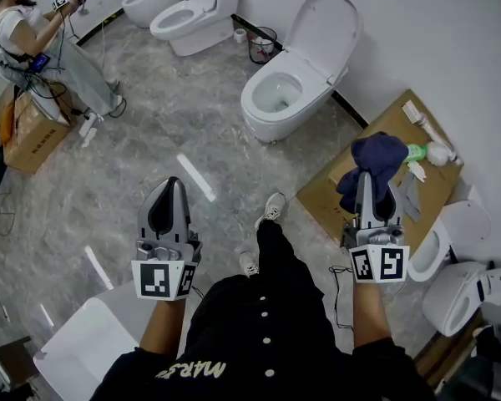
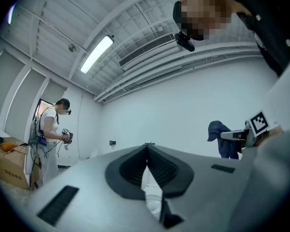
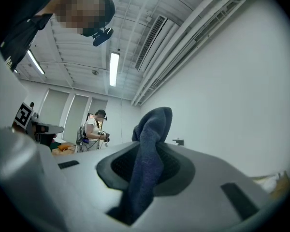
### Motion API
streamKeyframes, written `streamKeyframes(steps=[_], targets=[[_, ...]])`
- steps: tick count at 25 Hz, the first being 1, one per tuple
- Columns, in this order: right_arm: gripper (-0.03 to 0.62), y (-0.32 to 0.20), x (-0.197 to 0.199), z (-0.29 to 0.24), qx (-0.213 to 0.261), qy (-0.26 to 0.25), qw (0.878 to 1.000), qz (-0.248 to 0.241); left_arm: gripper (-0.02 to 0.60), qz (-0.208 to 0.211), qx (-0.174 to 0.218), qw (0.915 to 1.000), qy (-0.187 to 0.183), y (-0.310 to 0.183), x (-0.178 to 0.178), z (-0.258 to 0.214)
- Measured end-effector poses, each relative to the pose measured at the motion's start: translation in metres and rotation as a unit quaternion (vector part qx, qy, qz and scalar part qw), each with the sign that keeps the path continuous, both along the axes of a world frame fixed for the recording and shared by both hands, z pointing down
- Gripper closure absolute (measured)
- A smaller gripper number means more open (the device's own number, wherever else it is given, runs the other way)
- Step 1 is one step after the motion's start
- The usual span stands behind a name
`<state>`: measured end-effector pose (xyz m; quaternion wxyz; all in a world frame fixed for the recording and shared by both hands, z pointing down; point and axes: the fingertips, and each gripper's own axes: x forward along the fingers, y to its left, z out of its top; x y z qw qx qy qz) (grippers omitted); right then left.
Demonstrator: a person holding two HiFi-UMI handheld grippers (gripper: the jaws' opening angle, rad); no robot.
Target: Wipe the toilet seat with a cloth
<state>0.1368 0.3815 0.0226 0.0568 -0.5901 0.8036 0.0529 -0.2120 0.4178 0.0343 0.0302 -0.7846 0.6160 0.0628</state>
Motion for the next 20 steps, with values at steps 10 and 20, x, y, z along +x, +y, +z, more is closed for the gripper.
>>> streamKeyframes(steps=[10,20], targets=[[0.517,-0.111,0.000,0.012,0.004,-0.013,1.000,-0.002,0.571,-0.010,-0.005,0.9998,-0.016,-0.101,-0.001,0.006],[0.517,-0.231,0.011,0.011,-0.006,-0.017,1.000,-0.017,0.571,-0.003,-0.011,0.9998,-0.019,-0.221,0.027,-0.004]])
